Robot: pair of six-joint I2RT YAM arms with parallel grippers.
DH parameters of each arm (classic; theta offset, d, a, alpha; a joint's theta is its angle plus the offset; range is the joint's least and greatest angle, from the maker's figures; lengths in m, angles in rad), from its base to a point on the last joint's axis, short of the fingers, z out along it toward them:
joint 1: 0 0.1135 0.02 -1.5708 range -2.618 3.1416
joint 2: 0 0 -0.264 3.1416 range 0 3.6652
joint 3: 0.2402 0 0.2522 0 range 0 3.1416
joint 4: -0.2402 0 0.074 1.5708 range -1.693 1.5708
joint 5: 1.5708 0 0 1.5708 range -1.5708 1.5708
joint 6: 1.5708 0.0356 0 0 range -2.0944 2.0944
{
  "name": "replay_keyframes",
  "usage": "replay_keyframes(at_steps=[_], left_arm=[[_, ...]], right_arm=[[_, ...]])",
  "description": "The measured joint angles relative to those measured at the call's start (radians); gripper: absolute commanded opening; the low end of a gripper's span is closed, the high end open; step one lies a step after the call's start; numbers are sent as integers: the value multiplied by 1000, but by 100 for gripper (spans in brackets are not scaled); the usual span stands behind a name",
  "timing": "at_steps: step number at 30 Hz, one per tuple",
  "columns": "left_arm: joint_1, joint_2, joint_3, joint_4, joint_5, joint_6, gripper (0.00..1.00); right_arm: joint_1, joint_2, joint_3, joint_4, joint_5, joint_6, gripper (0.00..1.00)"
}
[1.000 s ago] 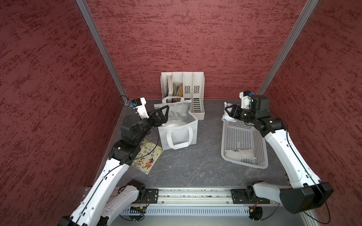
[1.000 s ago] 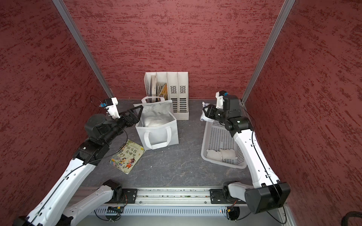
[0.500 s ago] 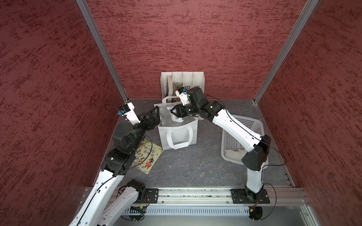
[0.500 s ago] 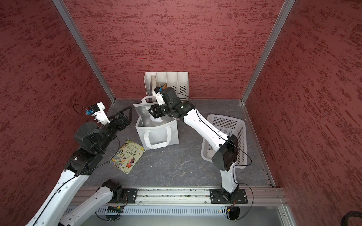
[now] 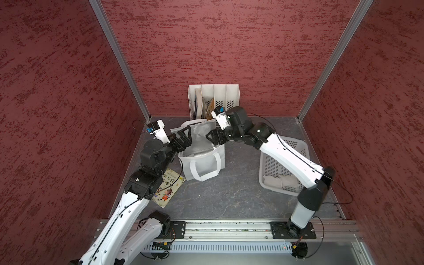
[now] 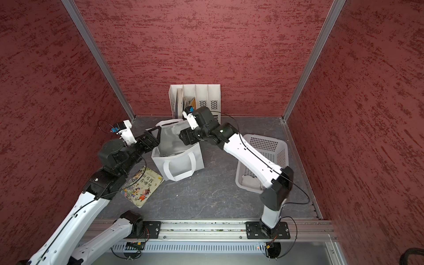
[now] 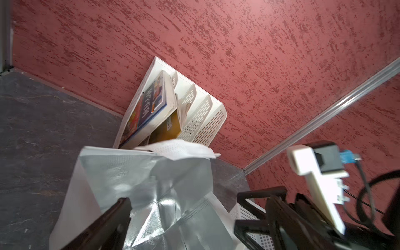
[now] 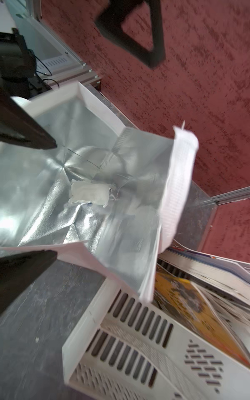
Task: Place the ice pack in the delivery bag
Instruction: Place the ice pack in the delivery bag, then pick up the ice pack from the bin.
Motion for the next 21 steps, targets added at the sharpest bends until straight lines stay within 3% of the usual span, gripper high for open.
replay_keyframes(at_steps=[4,8,11,15,21], left_arm=[[-76,59,76,21,73,32,99],[-249,186,197,51,127,102,99],[-406,327,291,63,164,175,100],[-569,533,387,47,222,286,100],[-650,727,426,0,293,381,100]], right_arm=[[-34,-402,-323,145,89,10,94],[-235,-650,-518,125,119,106,95],[-381,-698,-645,2,115,173,97],[-494,-665,-798,-191,107,253,98],[-614,-660,-952,-322,92,381,97]])
